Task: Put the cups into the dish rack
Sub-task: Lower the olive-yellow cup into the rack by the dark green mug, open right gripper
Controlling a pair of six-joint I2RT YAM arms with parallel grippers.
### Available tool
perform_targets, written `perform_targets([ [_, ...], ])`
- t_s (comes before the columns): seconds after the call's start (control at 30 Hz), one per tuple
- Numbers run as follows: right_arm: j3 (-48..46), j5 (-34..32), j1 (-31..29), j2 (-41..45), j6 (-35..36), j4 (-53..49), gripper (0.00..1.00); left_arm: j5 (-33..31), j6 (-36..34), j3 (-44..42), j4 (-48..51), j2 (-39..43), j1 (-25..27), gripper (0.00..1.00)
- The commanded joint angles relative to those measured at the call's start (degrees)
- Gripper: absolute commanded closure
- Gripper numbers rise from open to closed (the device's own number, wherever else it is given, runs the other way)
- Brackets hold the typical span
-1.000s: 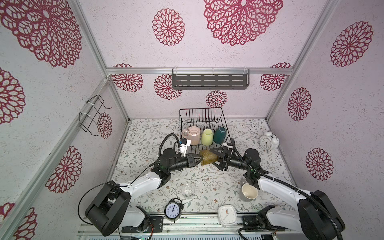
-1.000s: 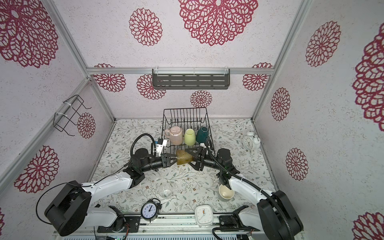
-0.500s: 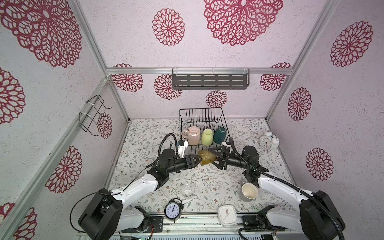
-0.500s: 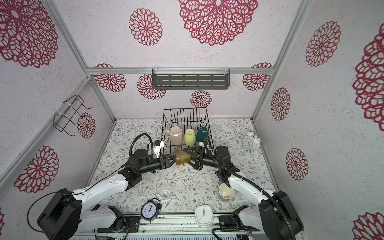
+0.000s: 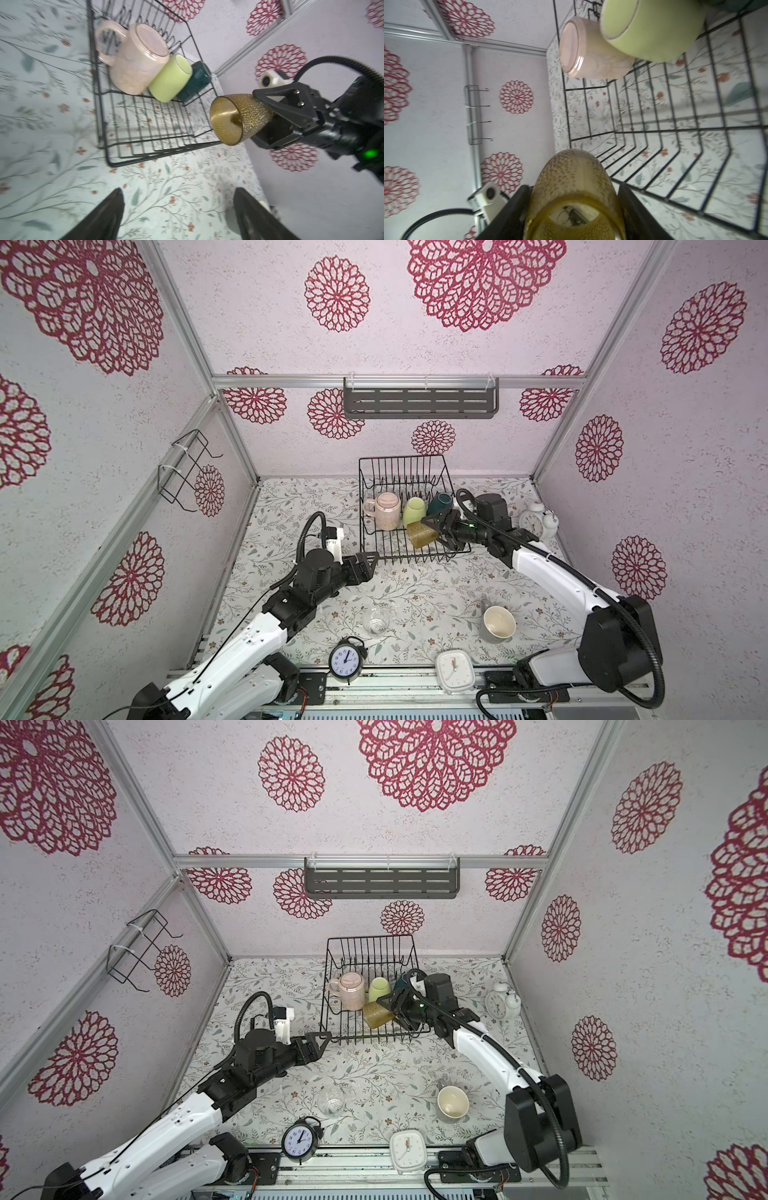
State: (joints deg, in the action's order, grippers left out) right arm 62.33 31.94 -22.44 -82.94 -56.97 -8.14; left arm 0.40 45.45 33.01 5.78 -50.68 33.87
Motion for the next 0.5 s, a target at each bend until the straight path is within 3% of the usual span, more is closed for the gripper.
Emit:
perform_targets([
  [0.0, 7.34, -6.13, 0.63, -3.51, 13.9, -12.06, 0.4, -11.75, -4.77, 0.68, 10.72, 2.42, -1.12, 0.01],
  [0.23, 18.08, -20.32, 1.3, -12.17, 24.12, -20.81, 0.4, -13.06, -6.15, 0.57, 14.71, 4.94, -2.27, 0.0],
  [0.47, 20.68, -29.85, 0.42, -17.27, 28.77, -19.32, 0.41, -13.92, -7.72, 0.56, 18.1, 6.71, -3.08, 0.03],
])
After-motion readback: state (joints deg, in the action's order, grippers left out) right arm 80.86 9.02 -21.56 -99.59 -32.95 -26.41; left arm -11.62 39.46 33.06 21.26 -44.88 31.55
